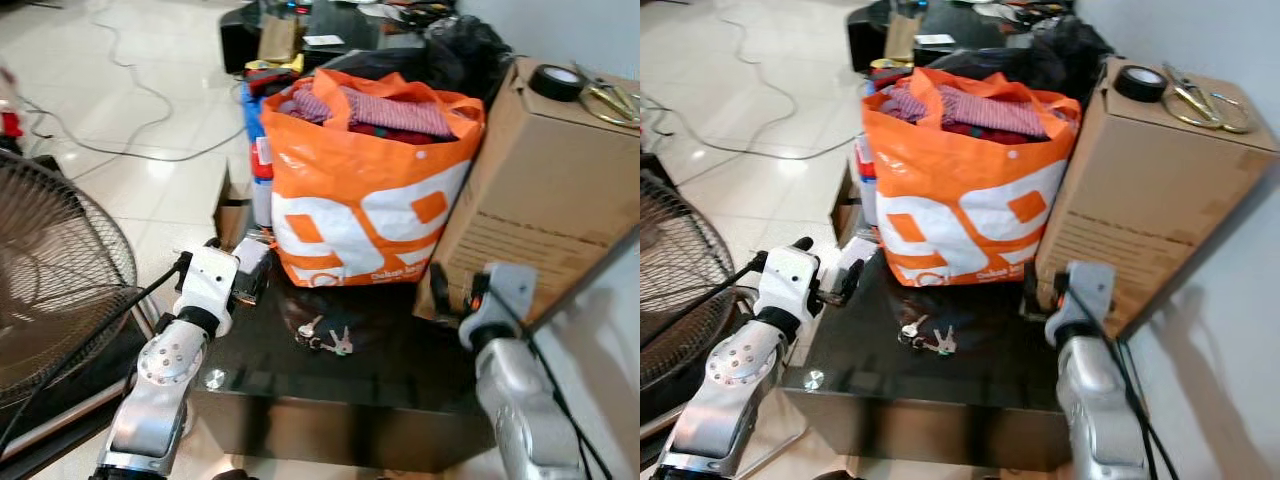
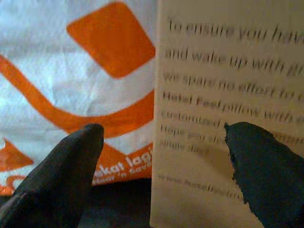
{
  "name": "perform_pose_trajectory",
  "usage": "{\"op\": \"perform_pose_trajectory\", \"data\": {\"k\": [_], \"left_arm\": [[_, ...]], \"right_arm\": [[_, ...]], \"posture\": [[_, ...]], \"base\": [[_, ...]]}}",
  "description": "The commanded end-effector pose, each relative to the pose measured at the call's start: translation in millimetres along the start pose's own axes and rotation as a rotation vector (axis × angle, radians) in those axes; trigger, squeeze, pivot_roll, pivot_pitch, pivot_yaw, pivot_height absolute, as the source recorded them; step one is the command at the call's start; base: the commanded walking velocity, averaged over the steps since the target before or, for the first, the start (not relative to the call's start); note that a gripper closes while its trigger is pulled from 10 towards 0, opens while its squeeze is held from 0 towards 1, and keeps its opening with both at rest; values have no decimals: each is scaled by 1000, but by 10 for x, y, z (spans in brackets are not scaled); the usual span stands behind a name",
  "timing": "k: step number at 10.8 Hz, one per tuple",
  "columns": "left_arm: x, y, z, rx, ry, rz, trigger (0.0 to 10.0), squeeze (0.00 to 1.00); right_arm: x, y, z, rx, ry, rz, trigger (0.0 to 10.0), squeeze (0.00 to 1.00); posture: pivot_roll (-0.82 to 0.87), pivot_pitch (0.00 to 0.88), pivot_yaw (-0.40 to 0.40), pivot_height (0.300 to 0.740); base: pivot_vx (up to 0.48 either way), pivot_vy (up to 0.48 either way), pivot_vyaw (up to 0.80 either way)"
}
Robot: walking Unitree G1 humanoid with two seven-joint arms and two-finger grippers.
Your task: Hang keys on a hook
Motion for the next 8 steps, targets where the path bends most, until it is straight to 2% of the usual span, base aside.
{"op": "perform_pose_trajectory", "data": {"k": [1, 3, 5, 6, 7, 8], "left_arm": [[-23, 38, -29, 6, 13, 17, 10000, 0], [-92, 33, -63, -20, 25, 20, 10000, 0], [-118, 102, -126, -14, 48, 48, 10000, 0], [-118, 193, -109, -52, 56, 81, 10000, 0], [-106, 189, -91, -34, 49, 68, 10000, 0], [-110, 238, -96, -21, 50, 88, 10000, 0]], "right_arm": [[27, -39, 54, 11, -9, -27, 10000, 0], [-4, 36, 77, -28, 0, 11, 10000, 0], [-26, 97, 6, 7, 36, 37, 10000, 0], [-6, 170, -2, 22, 46, 50, 10000, 0], [10, 200, 32, 40, 37, 61, 10000, 0], [54, 220, -20, 30, 54, 70, 10000, 0]], "posture": [[14, 0, -61, 740], [7, 0, -65, 740], [30, 0, -75, 740], [33, 0, -71, 740], [48, 0, -78, 740], [64, 0, -76, 740]], "base": [[0, 0, 0], [0, 0, 0], [0, 0, 0], [0, 0, 0], [-461, 0, 0], [0, 0, 0]]}}
Point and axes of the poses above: a point about 5 cm out from each wrist's last joint towards the gripper, its own x axis pointing out of the wrist towards the gripper, its own z axis along the axis of the wrist's last joint, y = z × x, the point moved 3 cm from there along x, pointing out of the wrist towards the gripper, and after that the axes turned 10 degrees about x, right-handed, at the moved point
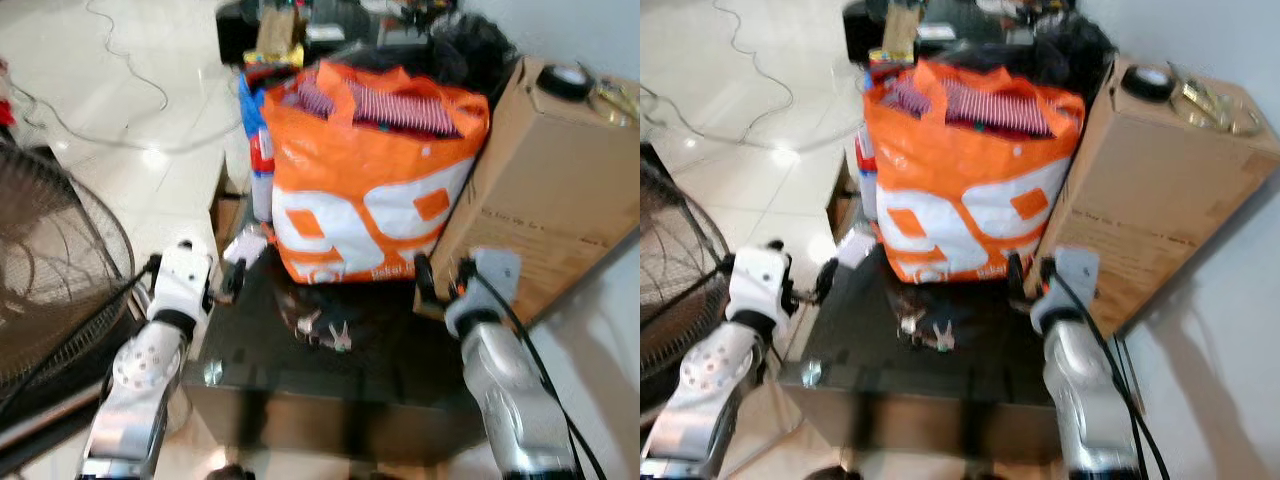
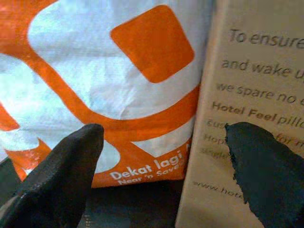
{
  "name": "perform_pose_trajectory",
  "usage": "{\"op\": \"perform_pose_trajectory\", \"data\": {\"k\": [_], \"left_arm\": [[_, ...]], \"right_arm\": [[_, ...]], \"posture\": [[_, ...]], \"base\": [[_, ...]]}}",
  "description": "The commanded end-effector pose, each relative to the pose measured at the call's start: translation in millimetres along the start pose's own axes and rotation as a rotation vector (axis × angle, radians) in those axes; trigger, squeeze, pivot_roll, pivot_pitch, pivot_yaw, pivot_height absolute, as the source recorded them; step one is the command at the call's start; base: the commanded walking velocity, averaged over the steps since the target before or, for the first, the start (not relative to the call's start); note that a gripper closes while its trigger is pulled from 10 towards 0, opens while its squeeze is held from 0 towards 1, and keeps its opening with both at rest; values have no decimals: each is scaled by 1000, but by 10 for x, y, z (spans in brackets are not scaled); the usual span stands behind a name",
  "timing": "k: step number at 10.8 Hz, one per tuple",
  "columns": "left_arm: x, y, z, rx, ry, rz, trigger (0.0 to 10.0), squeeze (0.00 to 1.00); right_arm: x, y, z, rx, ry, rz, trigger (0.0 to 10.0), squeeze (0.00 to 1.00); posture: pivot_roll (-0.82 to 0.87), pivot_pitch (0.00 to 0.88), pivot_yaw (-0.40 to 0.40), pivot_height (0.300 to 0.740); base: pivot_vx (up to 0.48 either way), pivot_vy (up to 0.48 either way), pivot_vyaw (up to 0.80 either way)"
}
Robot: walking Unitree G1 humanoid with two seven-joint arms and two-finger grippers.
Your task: Hang keys on a hook
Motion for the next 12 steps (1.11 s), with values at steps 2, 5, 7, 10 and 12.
{"op": "perform_pose_trajectory", "data": {"k": [2, 5, 7, 10, 12], "left_arm": [[15, 53, -29, -7, 22, 32, 10000, 0], [44, 39, 15, 10, 7, 57, 10000, 0], [-51, 77, -56, 13, 29, 104, 10000, 0], [-158, 47, -87, -2, 37, 149, 10000, 0], [-110, 36, -40, 5, 19, 138, 10000, 0]], "right_arm": [[14, -7, -26, 0, 14, 0, 10000, 0], [144, 4, 56, -35, 2, 35, 10000, 0], [227, 9, 48, -86, 19, 61, 10000, 0], [285, -28, -2, -83, 44, 29, 10000, 0], [238, -36, -17, -106, 47, 36, 10000, 0]], "posture": [[66, 0, -84, 740], [115, 0, -120, 740], [158, 0, -183, 740], [186, 0, -230, 740], [172, 0, -218, 740]], "base": [[0, 0, 0], [0, 0, 0], [0, 0, 0], [0, 0, 0], [0, 0, 0]]}}
Point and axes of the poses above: a point about 5 cm out from each wrist's last joint towards the gripper, its own x axis pointing out of the wrist towards the gripper, its own z axis along the axis of the wrist's last joint, y = z × x, the point moved 3 cm from there along x, pointing out of the wrist towards the gripper, and after that the axes turned 10 degrees about x, right-handed, at the moved point
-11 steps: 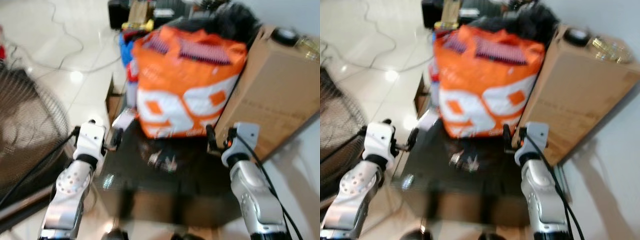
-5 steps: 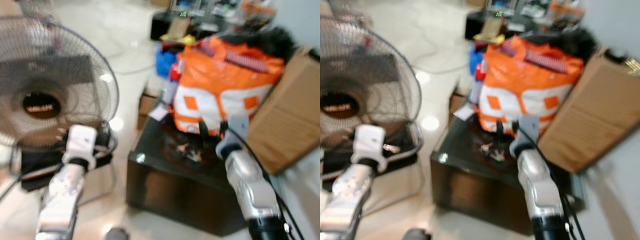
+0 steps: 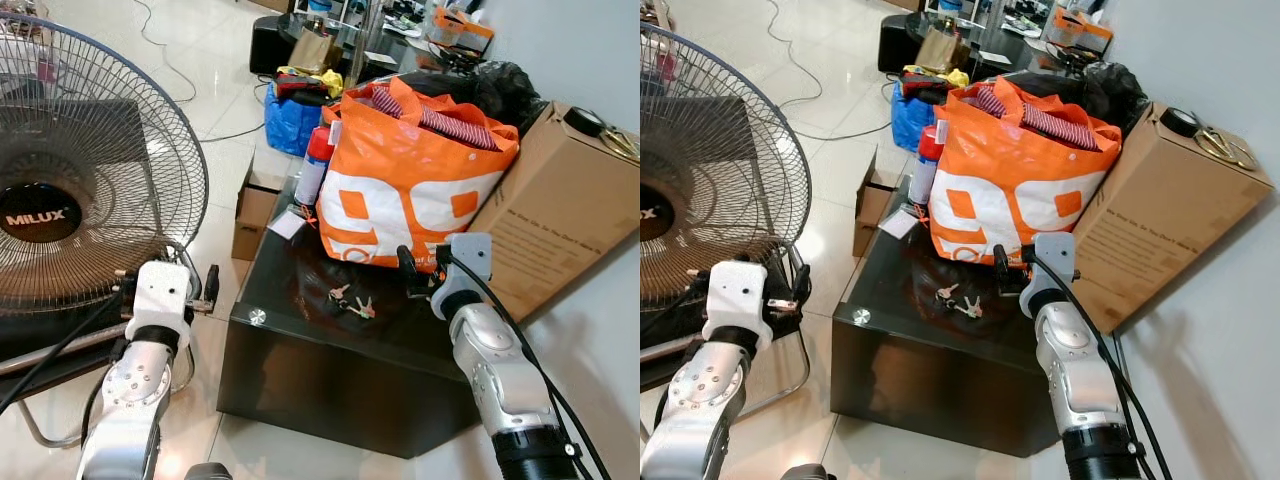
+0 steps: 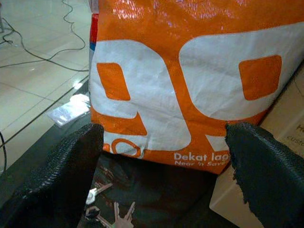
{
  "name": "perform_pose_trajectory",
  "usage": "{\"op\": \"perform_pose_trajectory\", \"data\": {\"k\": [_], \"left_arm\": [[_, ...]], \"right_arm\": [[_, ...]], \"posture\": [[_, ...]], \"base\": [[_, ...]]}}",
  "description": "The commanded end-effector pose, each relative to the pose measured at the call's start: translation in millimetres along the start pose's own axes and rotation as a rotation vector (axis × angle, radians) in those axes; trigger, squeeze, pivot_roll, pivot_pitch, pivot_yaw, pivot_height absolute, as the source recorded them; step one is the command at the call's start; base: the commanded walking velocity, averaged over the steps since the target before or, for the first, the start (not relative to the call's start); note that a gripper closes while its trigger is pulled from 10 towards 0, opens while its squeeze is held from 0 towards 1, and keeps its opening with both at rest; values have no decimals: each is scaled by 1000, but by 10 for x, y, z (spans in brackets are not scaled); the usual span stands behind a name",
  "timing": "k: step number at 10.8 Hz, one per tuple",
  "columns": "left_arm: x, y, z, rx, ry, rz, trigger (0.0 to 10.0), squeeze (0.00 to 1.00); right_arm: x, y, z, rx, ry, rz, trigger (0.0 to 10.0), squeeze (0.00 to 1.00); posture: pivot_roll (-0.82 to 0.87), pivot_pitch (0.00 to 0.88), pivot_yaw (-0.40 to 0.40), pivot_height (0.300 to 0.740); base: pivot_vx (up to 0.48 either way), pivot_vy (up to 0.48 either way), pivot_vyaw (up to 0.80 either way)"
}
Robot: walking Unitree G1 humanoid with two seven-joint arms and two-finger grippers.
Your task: Hang keys on a hook
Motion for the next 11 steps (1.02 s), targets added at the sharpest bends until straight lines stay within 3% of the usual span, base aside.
{"op": "perform_pose_trajectory", "data": {"k": [1, 3, 6, 8, 11], "left_arm": [[55, -101, 104, 0, -43, -44, 10000, 0], [196, -258, 202, 6, -80, -148, 10000, 0], [373, -438, 360, -14, -137, -254, 10000, 0], [403, -456, 398, -9, -156, -261, 10000, 0], [399, -303, 380, -50, -161, -201, 10000, 0]], "right_arm": [[-48, -113, 53, -21, -23, -38, 10000, 0], [-228, -201, 62, -21, -54, -96, 10000, 0], [-465, -319, 73, -17, -92, -182, 10000, 0], [-521, -365, 78, -18, -99, -212, 10000, 0], [-431, -321, 85, -25, -87, -202, 10000, 0]], "posture": [[130, 0, -176, 740], [-6, 0, -23, 740], [-125, 0, 107, 740], [-115, 0, 94, 740], [-51, 0, 30, 740]], "base": [[0, 0, 0], [0, 0, 0], [0, 0, 0], [0, 0, 0], [181, 0, 0]]}}
Point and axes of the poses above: a point about 5 cm out from each wrist's last joint towards the gripper, its own x axis pointing out of the wrist towards the gripper, its own z axis along the axis of the wrist's last joint, y = z × x, the point moved 3 cm from there along x, pointing out of the wrist towards the gripper, and after that the axes turned 10 degrees about x, right-handed, at the moved point
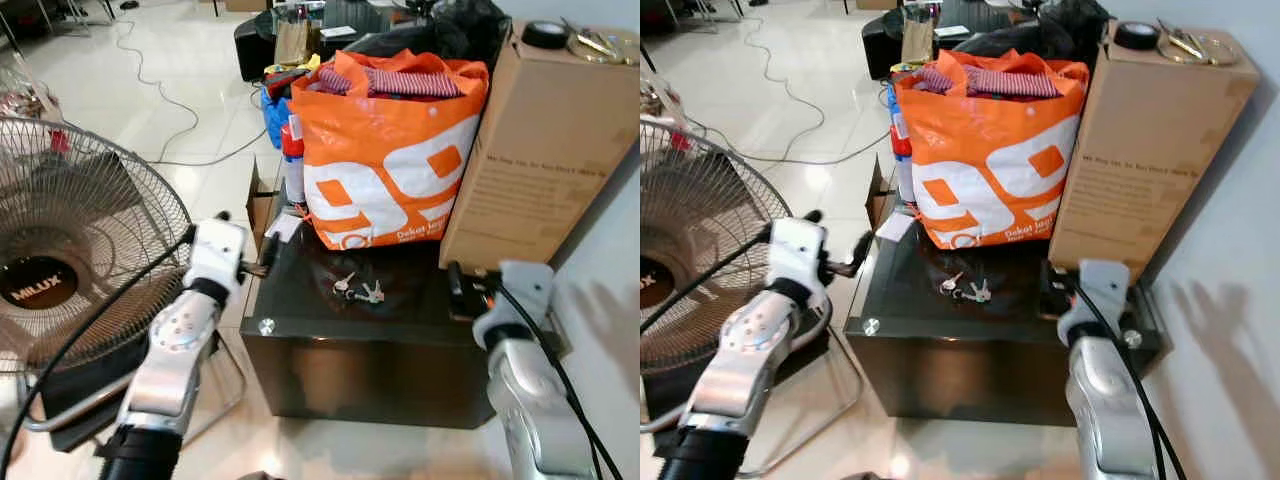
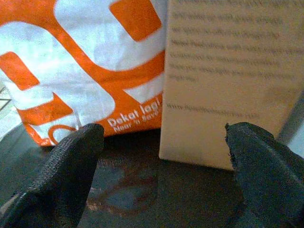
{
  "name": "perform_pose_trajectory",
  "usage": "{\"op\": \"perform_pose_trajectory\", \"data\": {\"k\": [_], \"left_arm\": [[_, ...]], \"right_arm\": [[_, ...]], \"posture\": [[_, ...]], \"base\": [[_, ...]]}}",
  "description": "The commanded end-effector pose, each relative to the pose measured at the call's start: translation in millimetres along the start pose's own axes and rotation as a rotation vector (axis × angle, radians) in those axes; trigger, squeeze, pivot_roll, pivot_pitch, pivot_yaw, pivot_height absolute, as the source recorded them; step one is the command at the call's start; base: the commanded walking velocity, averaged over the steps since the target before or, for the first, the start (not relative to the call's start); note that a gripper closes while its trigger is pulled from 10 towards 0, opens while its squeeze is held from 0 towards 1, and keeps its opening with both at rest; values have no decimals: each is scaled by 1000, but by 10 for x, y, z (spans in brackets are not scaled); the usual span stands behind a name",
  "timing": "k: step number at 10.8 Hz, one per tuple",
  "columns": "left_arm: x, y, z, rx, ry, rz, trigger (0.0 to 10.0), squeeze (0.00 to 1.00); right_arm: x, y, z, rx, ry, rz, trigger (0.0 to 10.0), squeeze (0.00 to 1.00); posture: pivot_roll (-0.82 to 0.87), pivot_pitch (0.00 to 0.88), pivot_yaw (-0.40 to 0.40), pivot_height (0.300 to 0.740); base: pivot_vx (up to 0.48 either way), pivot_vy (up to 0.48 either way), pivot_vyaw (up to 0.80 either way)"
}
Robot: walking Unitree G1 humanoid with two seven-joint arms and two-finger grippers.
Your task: Hang keys on a hook
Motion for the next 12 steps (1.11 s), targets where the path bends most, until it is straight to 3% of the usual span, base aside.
{"op": "perform_pose_trajectory", "data": {"k": [1, 5, 12], "left_arm": [[-12, 52, -8, 3, 2, 21, 10000, 0], [-104, 104, -65, -3, 24, 72, 10000, 0], [-208, 150, -147, 23, 74, 116, 10000, 0]], "right_arm": [[23, 27, -9, -10, 11, 13, 10000, 0], [167, 137, -3, -37, 34, 91, 10000, 0], [361, 181, -21, -53, 61, 138, 10000, 0]], "posture": [[-42, 0, 21, 740], [13, 0, -44, 740], [78, 0, -105, 740]], "base": [[289, 0, 0], [271, 0, 800], [36, 0, 0]]}}
Point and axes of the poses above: a point about 5 cm out from each wrist's last joint towards the gripper, its own x axis pointing out of the wrist towards the gripper, its own z axis along the axis of the wrist's last joint, y = z × x, the point moved 3 cm from there along x, pointing out of the wrist towards the gripper, and after that the axes turned 10 degrees about x, right-handed, at the moved point
